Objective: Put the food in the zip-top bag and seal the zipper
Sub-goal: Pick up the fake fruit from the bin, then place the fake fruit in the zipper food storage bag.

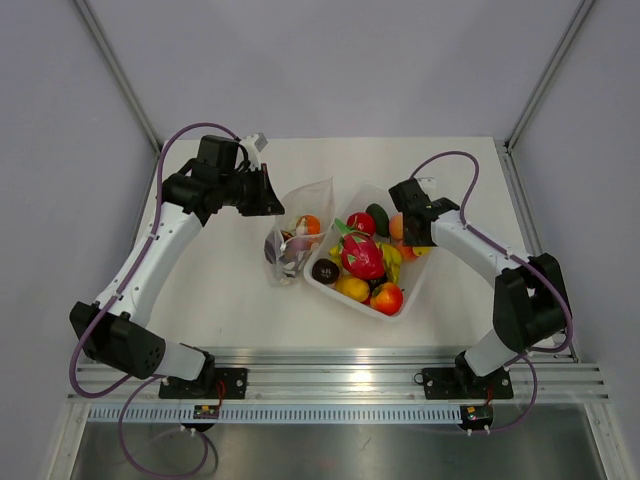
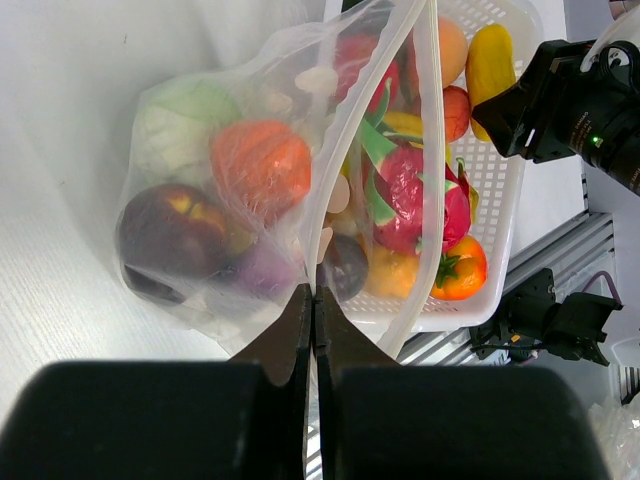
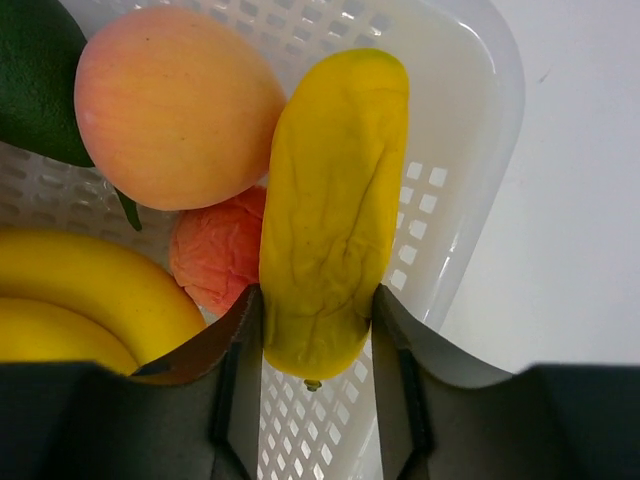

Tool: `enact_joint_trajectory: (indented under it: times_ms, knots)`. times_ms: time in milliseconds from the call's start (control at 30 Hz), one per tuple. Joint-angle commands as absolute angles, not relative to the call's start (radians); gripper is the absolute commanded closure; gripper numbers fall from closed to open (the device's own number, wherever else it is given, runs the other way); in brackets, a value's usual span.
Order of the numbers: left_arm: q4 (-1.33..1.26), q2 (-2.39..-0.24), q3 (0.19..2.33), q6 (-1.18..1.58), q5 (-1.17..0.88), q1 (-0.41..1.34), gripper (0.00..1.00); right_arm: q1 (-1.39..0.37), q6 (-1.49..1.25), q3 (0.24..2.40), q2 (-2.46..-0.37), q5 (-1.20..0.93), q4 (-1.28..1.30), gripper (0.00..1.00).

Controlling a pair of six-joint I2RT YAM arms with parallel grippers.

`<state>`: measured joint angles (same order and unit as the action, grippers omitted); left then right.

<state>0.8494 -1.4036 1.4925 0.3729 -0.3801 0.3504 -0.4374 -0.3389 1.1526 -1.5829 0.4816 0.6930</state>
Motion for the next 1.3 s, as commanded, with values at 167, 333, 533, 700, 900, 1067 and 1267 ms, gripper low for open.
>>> enact_joint_trajectory:
  times_ms: [167, 333, 533, 700, 900, 1067, 1267]
  knots:
    - [0.819, -1.377, 1.526, 0.362, -0.394, 0.354, 1.0, -0.434, -0.368, 1.215, -1.445, 0.482, 0.709, 0.85]
    - [0.815, -1.378, 1.526, 0.364, -0.397, 0.354, 1.0, -0.434, -0.365, 1.265, -1.381, 0.387, 0.736, 0.95]
    - [0.813, -1.385, 1.526, 0.367, -0.399, 0.354, 1.0, -0.449, -0.373, 1.348, -1.316, 0.169, 0.773, 0.99]
    - [0.808, -1.385, 1.525, 0.37, -0.4, 0.354, 1.0, -0.558, -0.387, 1.466, -1.318, 0.011, 0.804, 0.97]
    - [0.808, -1.378, 1.525, 0.37, -0.399, 0.354, 1.0, -0.689, -0.432, 1.578, -1.361, -0.11, 0.781, 0.96]
    - [0.811, -1.371, 1.525, 0.37, -0.391, 0.354, 1.0, -0.715, -0.494, 1.589, -1.39, -0.24, 0.703, 0.96]
    - [0.799, -1.374, 1.529, 0.377, -0.402, 0.354, 1.0, -0.715, -0.597, 1.548, -1.439, -0.363, 0.577, 0.96]
